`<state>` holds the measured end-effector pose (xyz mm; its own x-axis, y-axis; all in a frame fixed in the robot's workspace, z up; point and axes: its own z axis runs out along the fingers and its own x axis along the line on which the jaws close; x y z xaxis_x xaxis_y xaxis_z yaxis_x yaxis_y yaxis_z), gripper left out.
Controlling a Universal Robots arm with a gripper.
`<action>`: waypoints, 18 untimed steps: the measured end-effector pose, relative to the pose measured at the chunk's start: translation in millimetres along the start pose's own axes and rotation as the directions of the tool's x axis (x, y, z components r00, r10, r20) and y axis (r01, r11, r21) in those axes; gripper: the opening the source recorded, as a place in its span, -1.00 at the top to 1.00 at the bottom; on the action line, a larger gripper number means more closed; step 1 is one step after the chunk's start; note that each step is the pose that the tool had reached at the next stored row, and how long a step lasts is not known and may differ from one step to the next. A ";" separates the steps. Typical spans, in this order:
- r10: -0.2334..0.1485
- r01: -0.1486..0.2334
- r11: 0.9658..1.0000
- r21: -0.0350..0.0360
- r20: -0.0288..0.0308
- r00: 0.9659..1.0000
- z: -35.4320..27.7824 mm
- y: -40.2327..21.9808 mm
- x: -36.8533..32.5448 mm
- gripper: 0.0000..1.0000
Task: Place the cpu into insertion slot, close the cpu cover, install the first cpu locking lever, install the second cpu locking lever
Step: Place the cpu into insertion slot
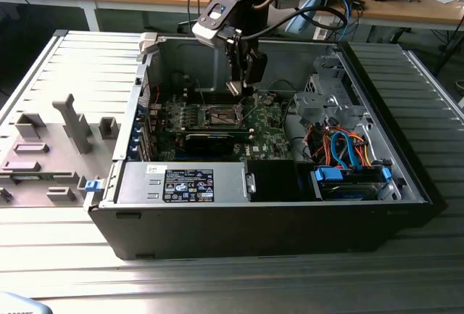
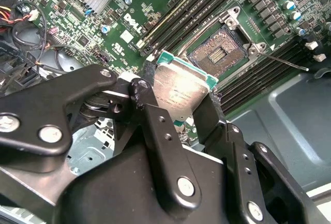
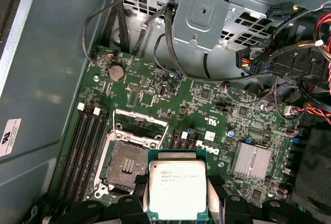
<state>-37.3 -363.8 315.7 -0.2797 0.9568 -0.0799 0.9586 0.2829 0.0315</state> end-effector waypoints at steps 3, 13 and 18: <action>0.009 -0.009 1.000 0.001 0.000 1.000 0.2 0.0 0.0 -0.08; 0.020 -0.020 1.000 0.002 0.001 1.000 1.5 -0.1 0.2 -0.08; 0.022 -0.022 1.000 0.002 0.001 1.000 1.7 -0.2 0.2 -0.08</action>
<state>-37.4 -363.8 314.0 -0.2585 0.9627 -0.0799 0.9646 0.2617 0.0315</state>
